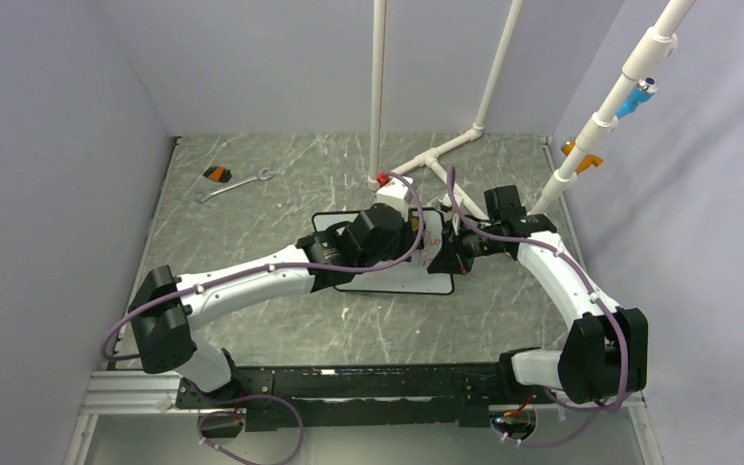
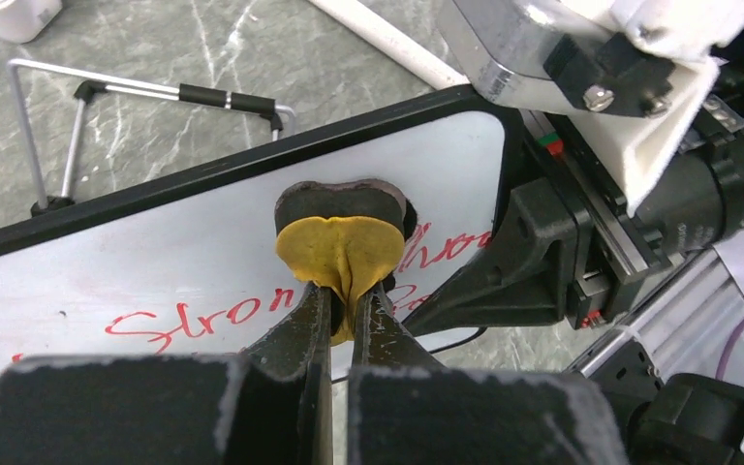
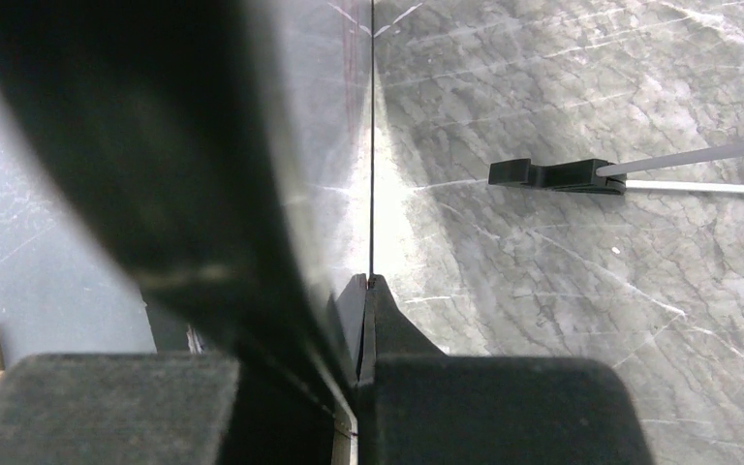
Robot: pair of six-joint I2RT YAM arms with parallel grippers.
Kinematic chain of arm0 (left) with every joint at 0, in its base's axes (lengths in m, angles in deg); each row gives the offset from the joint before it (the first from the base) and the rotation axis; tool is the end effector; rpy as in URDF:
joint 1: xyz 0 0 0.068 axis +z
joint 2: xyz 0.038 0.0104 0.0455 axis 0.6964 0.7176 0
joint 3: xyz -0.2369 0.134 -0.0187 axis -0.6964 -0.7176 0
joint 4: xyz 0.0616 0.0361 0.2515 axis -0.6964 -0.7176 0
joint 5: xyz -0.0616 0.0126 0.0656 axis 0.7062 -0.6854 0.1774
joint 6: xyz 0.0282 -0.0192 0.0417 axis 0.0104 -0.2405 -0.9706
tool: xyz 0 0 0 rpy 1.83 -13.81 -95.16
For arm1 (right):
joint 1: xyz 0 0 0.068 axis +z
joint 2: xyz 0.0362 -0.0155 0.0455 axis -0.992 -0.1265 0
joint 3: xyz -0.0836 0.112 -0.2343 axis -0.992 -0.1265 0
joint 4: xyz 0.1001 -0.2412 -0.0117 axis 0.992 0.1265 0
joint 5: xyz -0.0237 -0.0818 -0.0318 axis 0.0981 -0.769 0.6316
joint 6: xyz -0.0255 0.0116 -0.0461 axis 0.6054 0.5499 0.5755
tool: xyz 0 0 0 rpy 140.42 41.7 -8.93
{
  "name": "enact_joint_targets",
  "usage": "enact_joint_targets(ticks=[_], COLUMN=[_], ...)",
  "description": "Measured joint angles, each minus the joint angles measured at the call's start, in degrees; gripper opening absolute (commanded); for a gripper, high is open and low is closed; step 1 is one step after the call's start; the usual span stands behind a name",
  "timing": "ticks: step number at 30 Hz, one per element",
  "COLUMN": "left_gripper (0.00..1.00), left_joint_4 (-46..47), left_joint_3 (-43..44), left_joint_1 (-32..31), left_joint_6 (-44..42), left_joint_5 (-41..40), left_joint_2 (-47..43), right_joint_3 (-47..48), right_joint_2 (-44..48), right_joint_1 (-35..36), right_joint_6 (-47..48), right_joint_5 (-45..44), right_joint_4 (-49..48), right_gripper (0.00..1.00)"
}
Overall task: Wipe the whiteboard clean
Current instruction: Erase the whiteboard at the center of the board.
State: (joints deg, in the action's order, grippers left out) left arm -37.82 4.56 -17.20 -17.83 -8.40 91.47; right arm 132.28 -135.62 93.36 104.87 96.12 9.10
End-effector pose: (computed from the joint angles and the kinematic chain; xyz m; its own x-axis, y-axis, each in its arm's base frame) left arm 0.1815 -0.3092 0.3270 -0.5410 -0.0648 -0.8385 0.4877 0.7881 -0.3756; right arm 0.2271 0.0721 0.2549 -0.5291 -0.3967 -0.7501 -0.8413 0.3602 0.4030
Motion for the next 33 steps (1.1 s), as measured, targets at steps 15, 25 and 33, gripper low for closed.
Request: enact_joint_targets(ticks=[15, 25, 33], left_gripper=[0.0, 0.0, 0.0], left_joint_4=[-4.7, -3.8, -3.9], left_joint_3=[-4.3, 3.3, 3.2], left_joint_1=[6.1, 2.1, 2.0], left_joint_6=[1.7, -1.3, -0.7], left_joint_5=[-2.2, 4.0, 1.4], left_joint_2=[-5.6, 0.3, 1.1], right_joint_3=[0.0, 0.0, 0.0], right_joint_2=[0.0, 0.0, 0.0], right_joint_1=[-0.1, -0.2, -0.3], right_joint_6=[-0.6, 0.0, -0.9], right_joint_5=[0.0, 0.0, 0.0], right_joint_4=[0.0, 0.0, 0.1], right_gripper=[0.0, 0.0, 0.0])
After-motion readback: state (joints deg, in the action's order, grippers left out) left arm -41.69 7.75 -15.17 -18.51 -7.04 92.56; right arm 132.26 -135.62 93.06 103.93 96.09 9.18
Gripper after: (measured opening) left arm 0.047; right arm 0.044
